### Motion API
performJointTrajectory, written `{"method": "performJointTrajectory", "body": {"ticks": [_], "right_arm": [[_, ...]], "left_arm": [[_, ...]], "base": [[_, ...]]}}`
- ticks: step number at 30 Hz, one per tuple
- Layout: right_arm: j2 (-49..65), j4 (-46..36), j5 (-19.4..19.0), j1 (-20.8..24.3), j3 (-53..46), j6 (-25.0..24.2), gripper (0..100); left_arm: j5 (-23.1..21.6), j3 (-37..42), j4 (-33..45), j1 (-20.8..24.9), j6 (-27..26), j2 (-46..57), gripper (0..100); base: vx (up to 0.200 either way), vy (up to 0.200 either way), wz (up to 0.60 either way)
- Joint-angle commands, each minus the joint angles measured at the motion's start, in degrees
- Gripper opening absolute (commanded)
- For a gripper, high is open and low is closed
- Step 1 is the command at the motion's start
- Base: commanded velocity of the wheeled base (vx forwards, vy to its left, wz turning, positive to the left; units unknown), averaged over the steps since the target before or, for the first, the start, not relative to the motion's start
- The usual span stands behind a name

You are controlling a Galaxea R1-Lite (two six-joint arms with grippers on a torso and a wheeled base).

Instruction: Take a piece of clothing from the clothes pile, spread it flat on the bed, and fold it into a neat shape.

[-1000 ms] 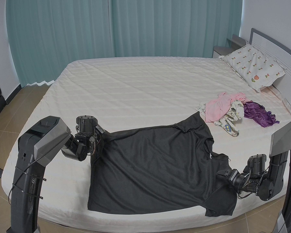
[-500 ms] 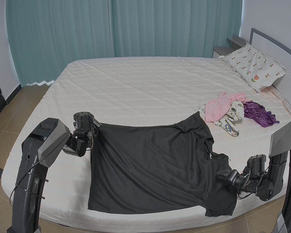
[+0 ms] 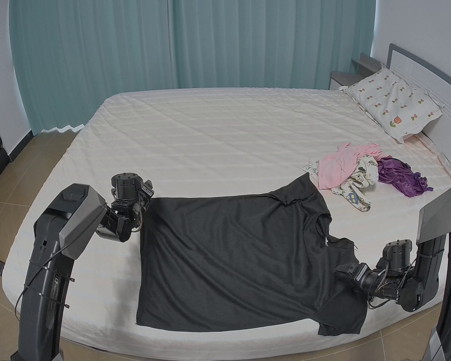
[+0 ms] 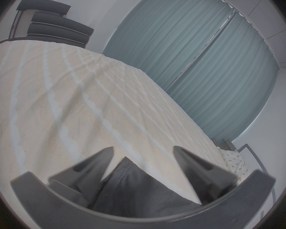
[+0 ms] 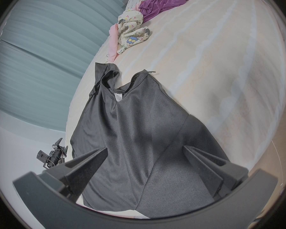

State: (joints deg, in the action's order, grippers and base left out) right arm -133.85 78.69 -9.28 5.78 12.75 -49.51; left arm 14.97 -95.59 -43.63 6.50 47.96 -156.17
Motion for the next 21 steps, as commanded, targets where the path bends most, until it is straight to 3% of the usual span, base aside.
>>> {"method": "performJointTrajectory", "body": {"ticks": [1, 7, 14, 17, 21], "right_arm": [[0.1, 0.1, 0.0, 0.0, 0.0, -0.1, 100], [1.6, 3.2, 0.1, -1.4, 0.1, -0.6, 100], [4.9, 3.7, 0.1, -3.4, 3.5, 0.0, 100], [6.4, -4.1, 0.2, -3.8, 10.7, 4.4, 100], [8.0, -16.5, 0.5, -4.8, 20.4, 6.4, 100]], "left_arm": [[0.2, 0.1, -0.1, -0.5, 0.2, 0.1, 100], [-0.2, 6.3, 0.0, -0.6, 5.8, 3.9, 100], [-7.1, 14.6, -0.1, -0.6, 10.7, 8.5, 100], [-10.5, 16.6, 0.0, -0.8, 13.7, 10.1, 100], [-10.7, 16.8, 0.0, -0.9, 13.7, 9.8, 100]], "base": [[0.000, 0.000, 0.00], [0.000, 0.000, 0.00], [0.000, 0.000, 0.00], [0.000, 0.000, 0.00], [0.000, 0.000, 0.00]]}}
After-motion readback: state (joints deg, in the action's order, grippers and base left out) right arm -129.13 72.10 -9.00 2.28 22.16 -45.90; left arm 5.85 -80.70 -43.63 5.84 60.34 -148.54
